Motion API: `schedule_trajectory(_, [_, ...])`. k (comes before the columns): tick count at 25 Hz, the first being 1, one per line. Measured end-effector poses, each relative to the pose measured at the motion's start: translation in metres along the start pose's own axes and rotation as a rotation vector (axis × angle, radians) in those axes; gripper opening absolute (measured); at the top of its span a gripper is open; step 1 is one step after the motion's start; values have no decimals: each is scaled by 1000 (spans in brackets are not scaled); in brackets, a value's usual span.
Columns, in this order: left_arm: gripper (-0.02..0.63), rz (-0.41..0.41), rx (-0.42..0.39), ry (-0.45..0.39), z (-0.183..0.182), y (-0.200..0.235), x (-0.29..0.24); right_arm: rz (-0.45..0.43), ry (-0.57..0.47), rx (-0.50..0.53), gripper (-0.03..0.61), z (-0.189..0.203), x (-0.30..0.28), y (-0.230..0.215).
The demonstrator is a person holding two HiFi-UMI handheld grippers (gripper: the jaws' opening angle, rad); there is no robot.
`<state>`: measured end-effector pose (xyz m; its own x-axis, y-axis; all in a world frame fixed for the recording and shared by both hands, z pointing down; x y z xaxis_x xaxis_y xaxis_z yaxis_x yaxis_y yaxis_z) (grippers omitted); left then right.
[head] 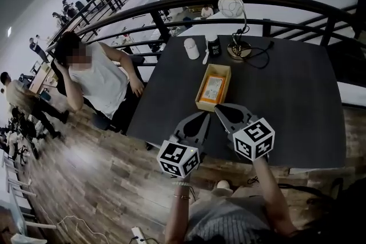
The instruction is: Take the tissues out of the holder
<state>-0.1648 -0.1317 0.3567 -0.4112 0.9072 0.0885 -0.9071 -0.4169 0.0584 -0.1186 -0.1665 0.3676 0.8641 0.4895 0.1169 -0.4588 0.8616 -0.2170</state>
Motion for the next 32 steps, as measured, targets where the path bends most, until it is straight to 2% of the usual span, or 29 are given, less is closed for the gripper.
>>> schedule_trajectory(6, [8, 48, 21, 12, -1, 6, 2, 44, 26, 22, 14, 0, -1, 4])
schedule_trajectory(11, [8, 41, 47, 20, 1, 15, -3, 58, 71, 33, 14, -1, -4, -7])
schedule_trajectory(24, [8, -30, 87, 86, 17, 61, -35, -78, 324, 24, 20, 29, -51, -55])
schedule_trajectory(28, [8, -38, 104, 114, 31, 76, -49, -116, 403, 22, 96, 42, -66, -69])
schedule_trajectory(32, [8, -40, 114, 134, 43, 91, -61, -148, 491, 62, 120, 58, -80, -85])
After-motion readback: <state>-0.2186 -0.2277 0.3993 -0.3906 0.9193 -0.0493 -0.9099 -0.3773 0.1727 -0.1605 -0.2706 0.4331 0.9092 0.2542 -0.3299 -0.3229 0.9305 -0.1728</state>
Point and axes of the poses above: the fingertips, and each gripper's own axes: x backward along the fingers, y to its left, z out of its underside, the point moved 2 cm from there along x, backward along the fingers, and after that the axes turned 11 degrees about -y, right-handed, at the moved point
